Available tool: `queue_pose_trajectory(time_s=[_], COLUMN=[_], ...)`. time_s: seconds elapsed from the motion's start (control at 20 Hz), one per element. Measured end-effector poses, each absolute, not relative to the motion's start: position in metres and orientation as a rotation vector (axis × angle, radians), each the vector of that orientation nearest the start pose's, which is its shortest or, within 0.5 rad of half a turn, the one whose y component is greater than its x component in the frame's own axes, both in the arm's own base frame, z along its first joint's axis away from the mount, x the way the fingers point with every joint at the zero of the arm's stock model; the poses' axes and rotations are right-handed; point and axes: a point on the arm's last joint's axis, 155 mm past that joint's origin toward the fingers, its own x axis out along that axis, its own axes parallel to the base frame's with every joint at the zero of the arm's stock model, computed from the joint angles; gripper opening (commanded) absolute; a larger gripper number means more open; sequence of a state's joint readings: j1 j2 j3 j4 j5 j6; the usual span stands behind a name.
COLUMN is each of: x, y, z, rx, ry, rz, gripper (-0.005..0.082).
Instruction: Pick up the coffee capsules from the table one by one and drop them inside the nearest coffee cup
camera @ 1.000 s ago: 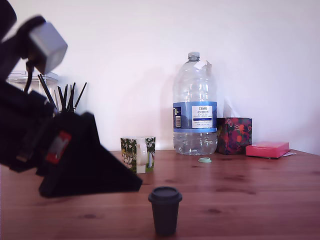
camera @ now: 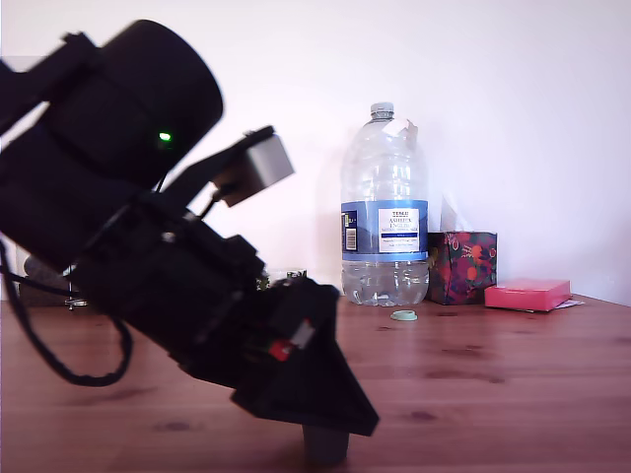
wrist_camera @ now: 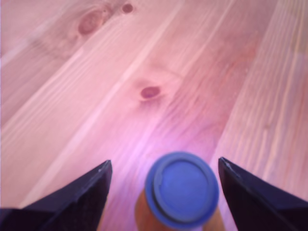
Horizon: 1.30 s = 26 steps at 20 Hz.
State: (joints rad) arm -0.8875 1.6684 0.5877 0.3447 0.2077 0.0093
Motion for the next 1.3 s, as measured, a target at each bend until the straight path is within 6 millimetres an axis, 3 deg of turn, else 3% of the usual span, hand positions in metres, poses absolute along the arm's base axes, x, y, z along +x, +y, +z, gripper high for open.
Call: queue_pose_trajectory(time_s=[0.2,0.3,0.85,0.95,1.1,1.3], x=[0.22,0.22,0.228,0.24,0.267,0.327], y=[-0.331,-0.331,-0.336,-0.343,-0.349,-0.329], z=[0.007,0.006,0.016,0.03,0.07,0.139], rx=[0.279,0.279,0.263,0.245,0.224,0.2], ry=[0.755,0.756,0.719,0.683,0.569,0.389], rz=[-1.045,-1.044,-1.043,-1.035,-1.019,-0.903], gripper=[0.0343,0.0262,0.0248,0.0248,0.0248,0.0248])
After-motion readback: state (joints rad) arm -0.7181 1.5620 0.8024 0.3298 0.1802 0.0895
